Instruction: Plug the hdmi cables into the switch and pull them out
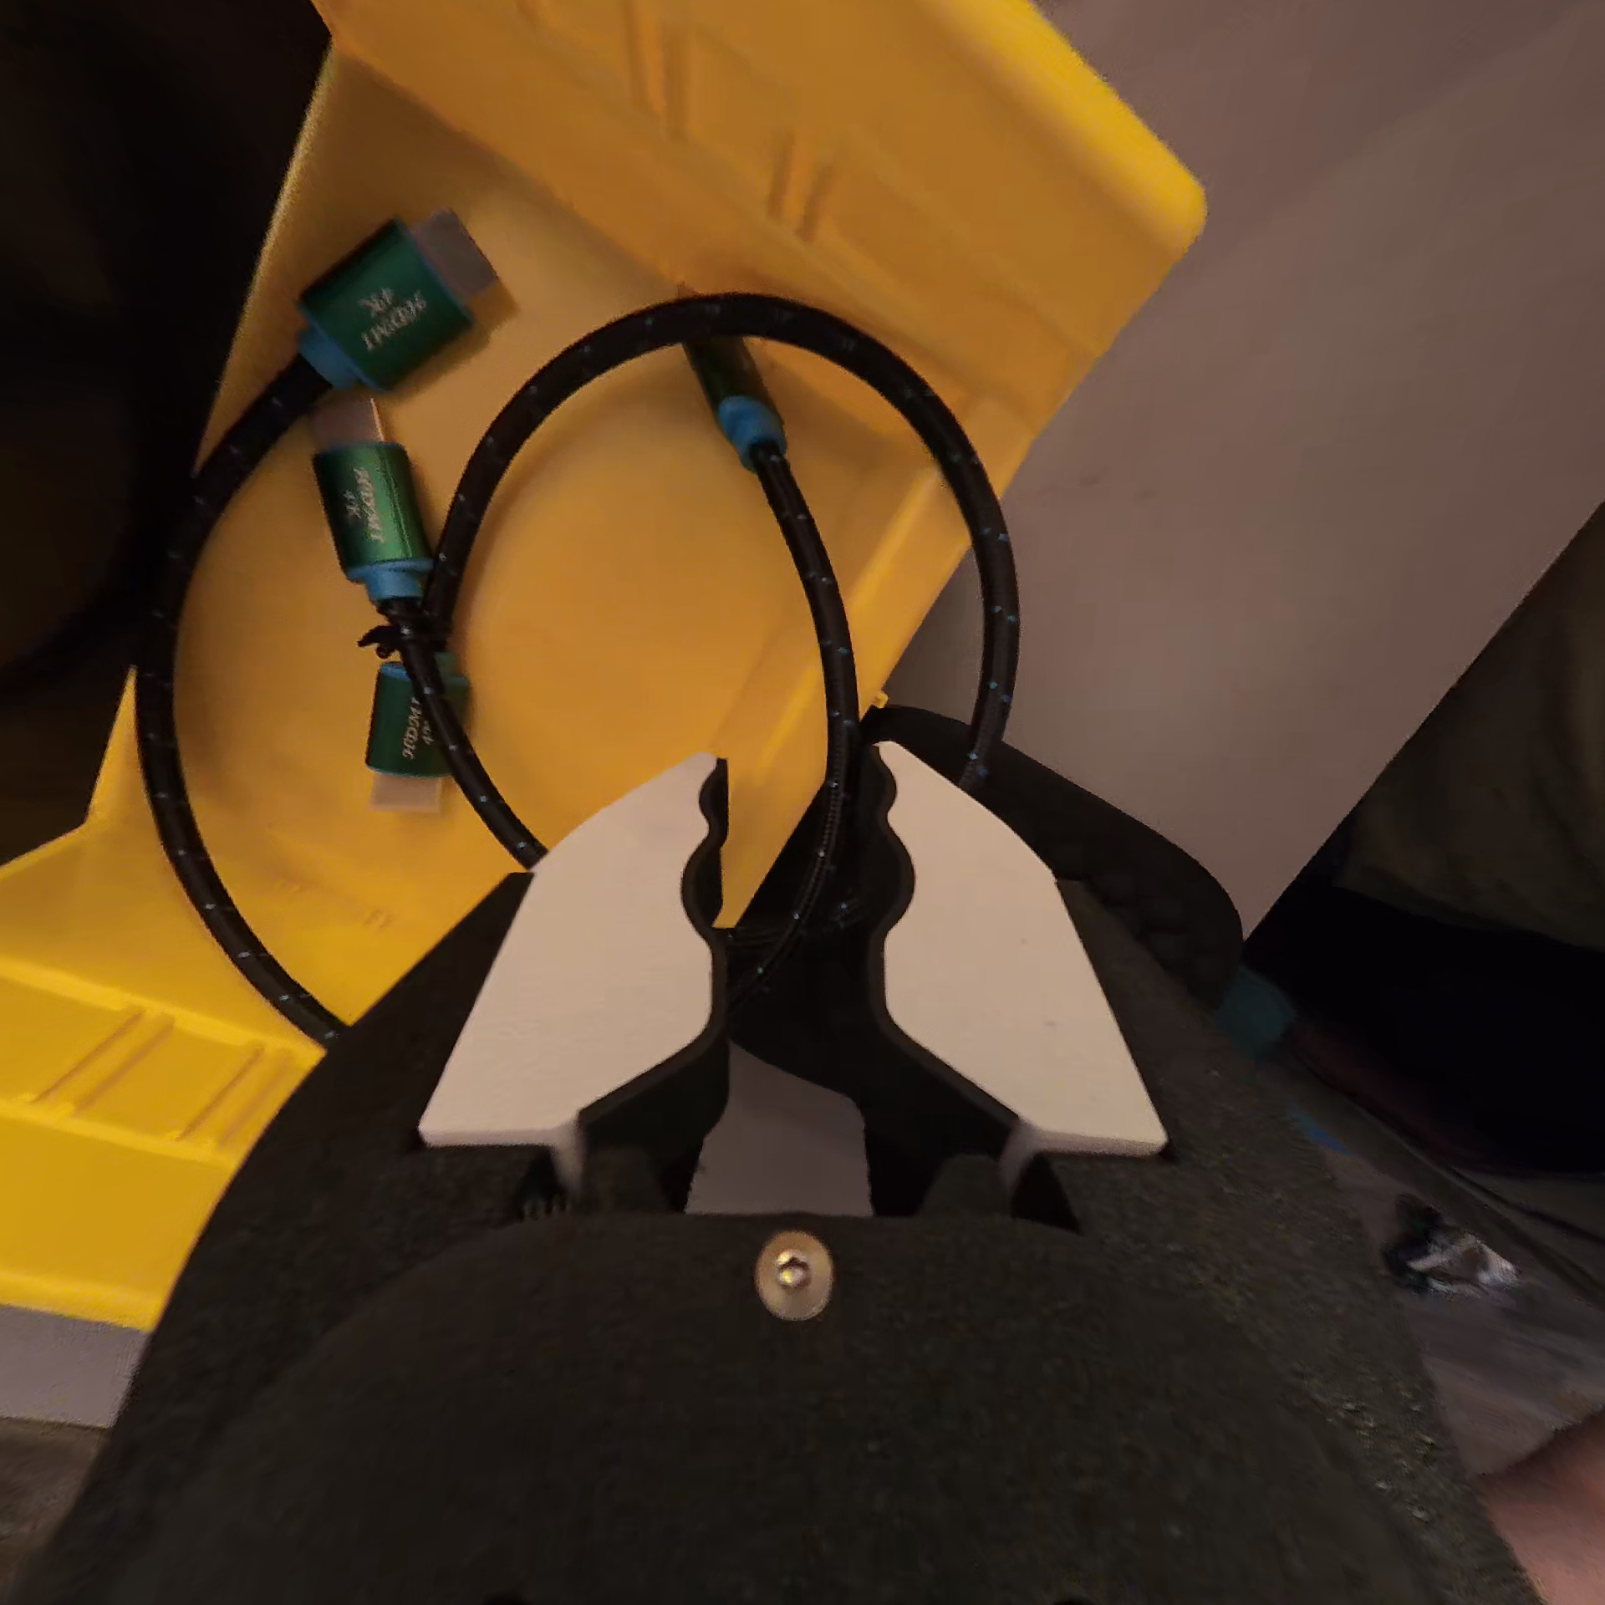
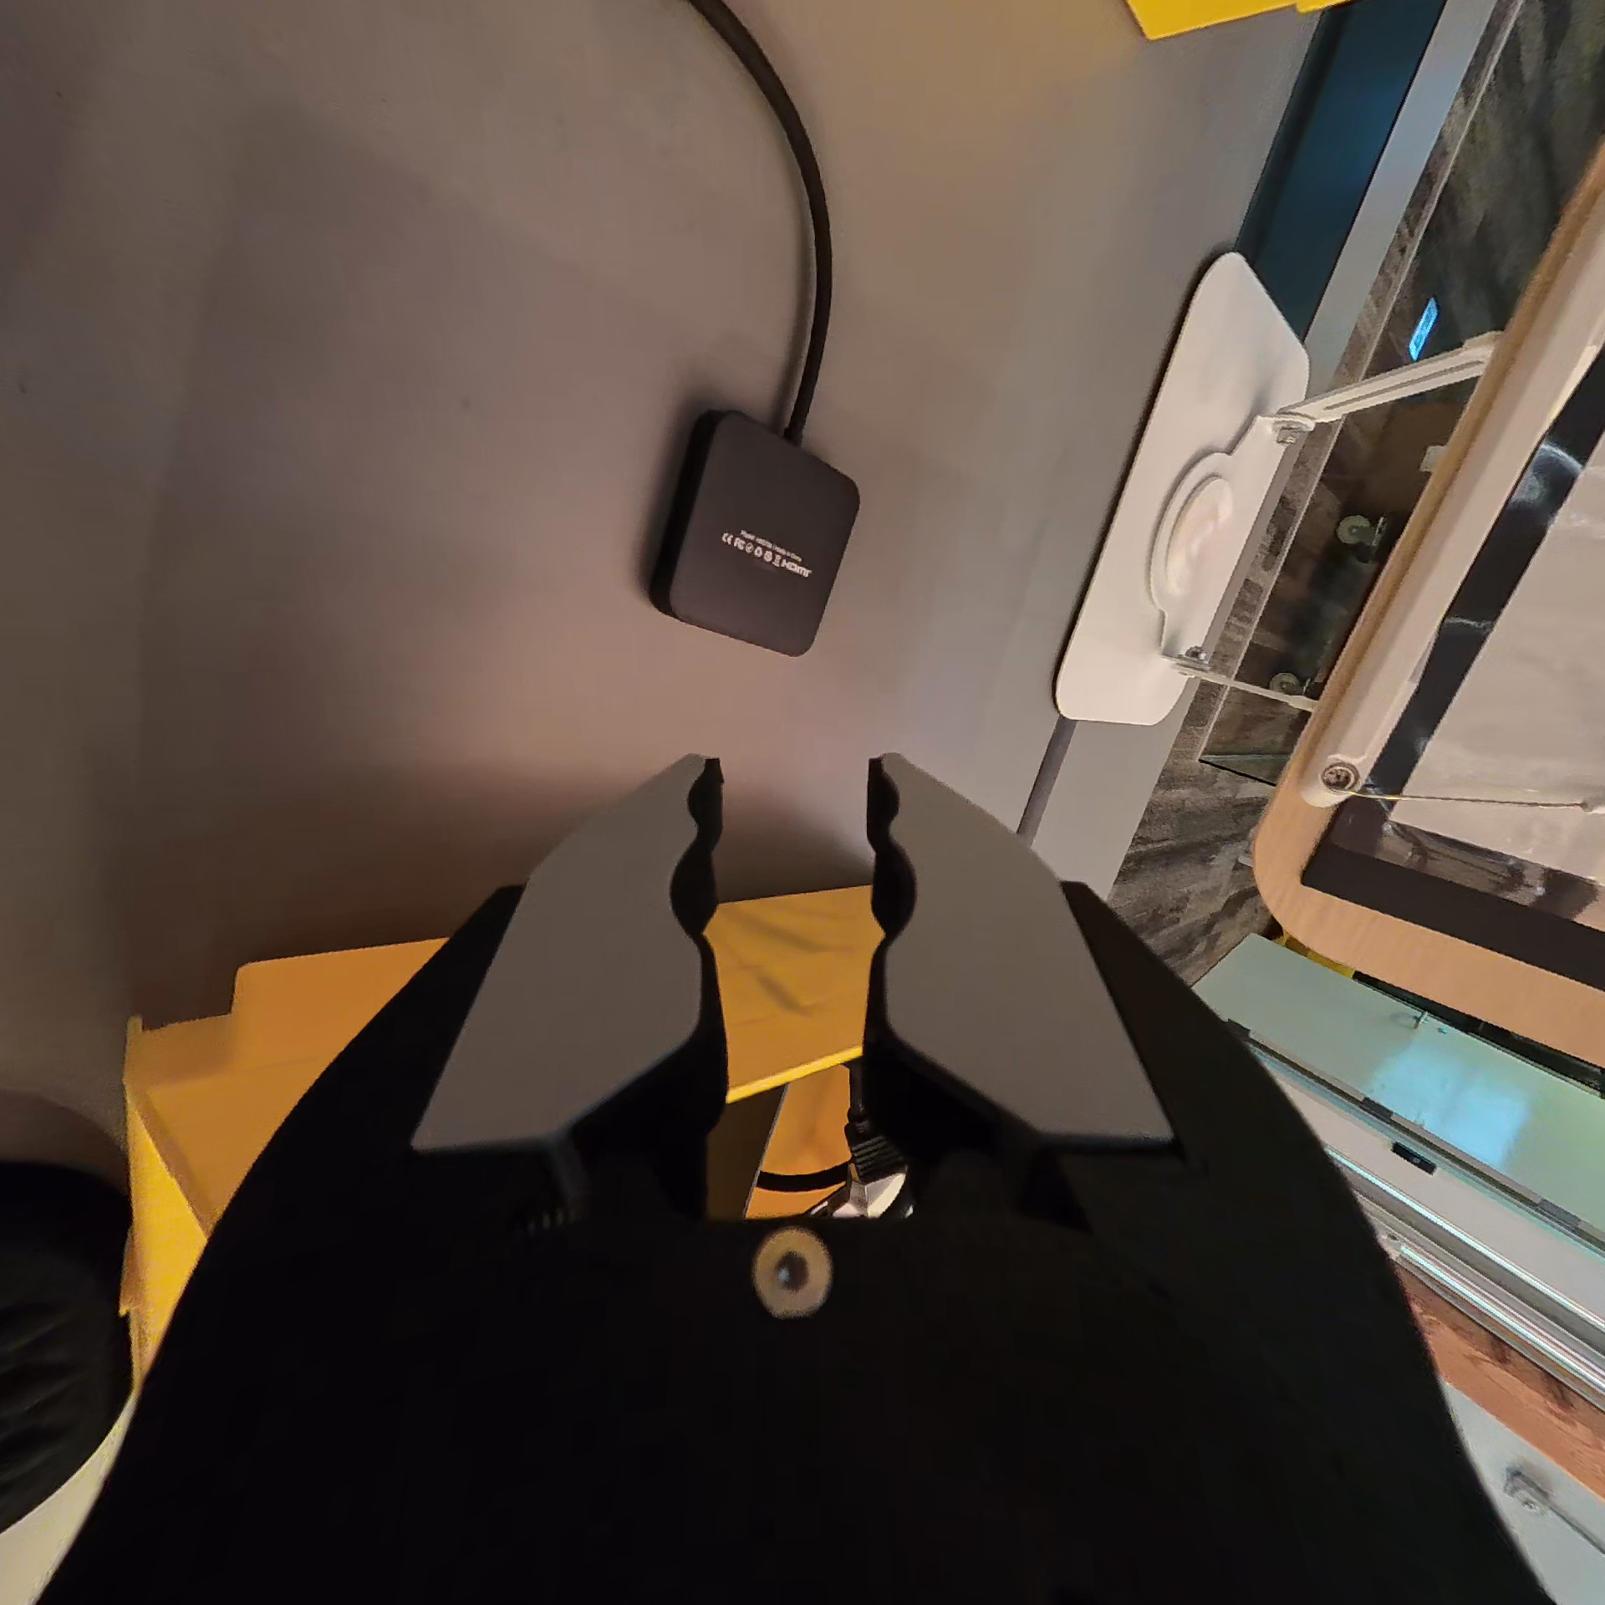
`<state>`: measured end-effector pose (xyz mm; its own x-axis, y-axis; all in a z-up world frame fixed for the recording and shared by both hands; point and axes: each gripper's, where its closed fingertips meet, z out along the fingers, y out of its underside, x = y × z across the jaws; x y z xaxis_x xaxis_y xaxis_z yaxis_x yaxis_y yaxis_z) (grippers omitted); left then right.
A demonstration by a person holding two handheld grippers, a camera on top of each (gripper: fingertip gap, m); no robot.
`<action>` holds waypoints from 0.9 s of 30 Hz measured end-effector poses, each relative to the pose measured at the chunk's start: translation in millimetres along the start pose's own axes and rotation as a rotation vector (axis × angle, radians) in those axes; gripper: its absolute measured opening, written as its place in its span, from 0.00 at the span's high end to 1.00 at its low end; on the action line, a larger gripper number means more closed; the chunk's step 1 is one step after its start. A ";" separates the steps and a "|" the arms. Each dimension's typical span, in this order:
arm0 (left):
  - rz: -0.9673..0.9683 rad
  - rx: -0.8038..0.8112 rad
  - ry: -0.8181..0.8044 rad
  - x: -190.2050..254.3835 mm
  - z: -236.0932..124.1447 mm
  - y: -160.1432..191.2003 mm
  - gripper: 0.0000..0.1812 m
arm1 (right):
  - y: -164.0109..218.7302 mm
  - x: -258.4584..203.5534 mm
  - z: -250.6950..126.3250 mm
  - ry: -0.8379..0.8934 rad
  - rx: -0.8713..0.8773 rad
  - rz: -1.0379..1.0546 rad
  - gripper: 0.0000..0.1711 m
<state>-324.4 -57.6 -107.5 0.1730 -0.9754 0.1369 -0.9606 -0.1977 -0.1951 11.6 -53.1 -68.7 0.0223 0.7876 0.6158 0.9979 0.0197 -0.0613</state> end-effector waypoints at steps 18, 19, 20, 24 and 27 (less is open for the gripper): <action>0.019 0.241 -0.189 -17.9 -110.7 -40.8 0.96 | -7.9 14.4 -7.3 0.084 0.075 -0.020 0.82; 0.021 0.259 -0.199 -17.2 -117.8 -43.2 0.96 | -10.5 15.4 -8.7 0.087 0.093 -0.012 0.82; 0.023 0.274 -0.214 -17.4 -124.4 -45.3 0.96 | -14.2 16.7 -10.3 0.089 0.120 0.000 0.82; 0.019 0.301 -0.299 -20.5 -142.1 -49.9 0.96 | -37.9 28.4 -22.6 0.114 0.310 0.092 0.82; 0.016 0.329 -0.323 -13.9 -152.1 -57.1 0.96 | -46.1 45.5 -37.4 0.159 0.433 0.198 0.81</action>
<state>-305.0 -17.9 49.5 0.2675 -0.9487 -0.1684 -0.8526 -0.1517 -0.5001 -31.1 -41.2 -8.5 0.2508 0.6994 0.6692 0.8578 0.1598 -0.4885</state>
